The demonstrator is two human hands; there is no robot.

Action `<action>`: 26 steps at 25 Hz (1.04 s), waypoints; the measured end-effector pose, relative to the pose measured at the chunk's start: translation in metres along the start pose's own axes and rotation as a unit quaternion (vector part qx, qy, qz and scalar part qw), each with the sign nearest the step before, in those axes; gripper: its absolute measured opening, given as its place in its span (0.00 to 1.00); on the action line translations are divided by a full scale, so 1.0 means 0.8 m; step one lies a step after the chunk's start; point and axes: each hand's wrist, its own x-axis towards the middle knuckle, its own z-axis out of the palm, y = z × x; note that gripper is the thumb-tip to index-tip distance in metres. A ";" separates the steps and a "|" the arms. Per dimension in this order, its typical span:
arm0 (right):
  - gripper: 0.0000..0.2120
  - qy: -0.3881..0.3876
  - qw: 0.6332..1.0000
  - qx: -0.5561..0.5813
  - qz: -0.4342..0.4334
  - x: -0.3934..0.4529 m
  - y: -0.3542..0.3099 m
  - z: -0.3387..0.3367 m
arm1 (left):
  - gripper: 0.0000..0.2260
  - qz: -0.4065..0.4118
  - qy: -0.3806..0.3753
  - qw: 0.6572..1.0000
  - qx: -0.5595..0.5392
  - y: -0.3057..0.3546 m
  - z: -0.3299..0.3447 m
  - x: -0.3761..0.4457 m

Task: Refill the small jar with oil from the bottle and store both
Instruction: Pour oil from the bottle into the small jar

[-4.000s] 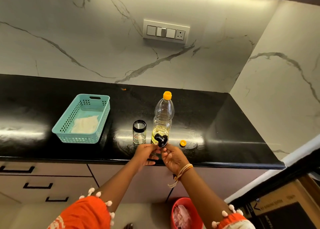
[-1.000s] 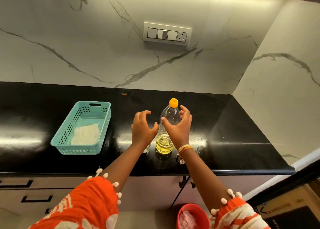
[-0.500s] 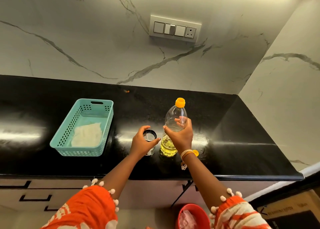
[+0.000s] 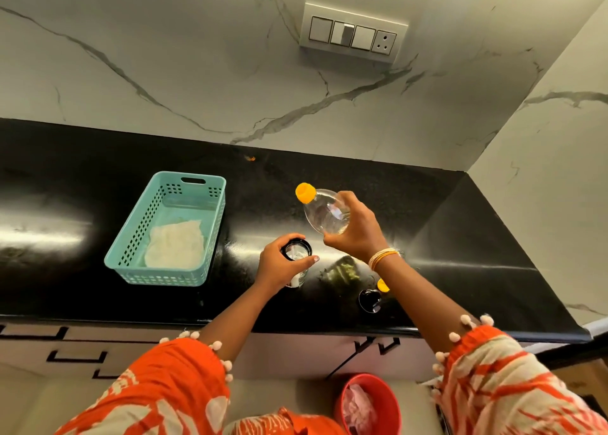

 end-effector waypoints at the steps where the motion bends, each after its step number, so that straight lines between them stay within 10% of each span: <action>1: 0.32 -0.013 1.000 -0.025 -0.003 0.001 0.003 0.000 | 0.20 0.000 -0.002 1.000 -0.004 -0.001 -0.001 -0.001; 26: 0.39 -0.104 0.908 -0.371 -0.164 0.025 0.057 -0.024 | 0.23 -0.014 -0.006 0.999 -0.052 -0.010 0.002 0.005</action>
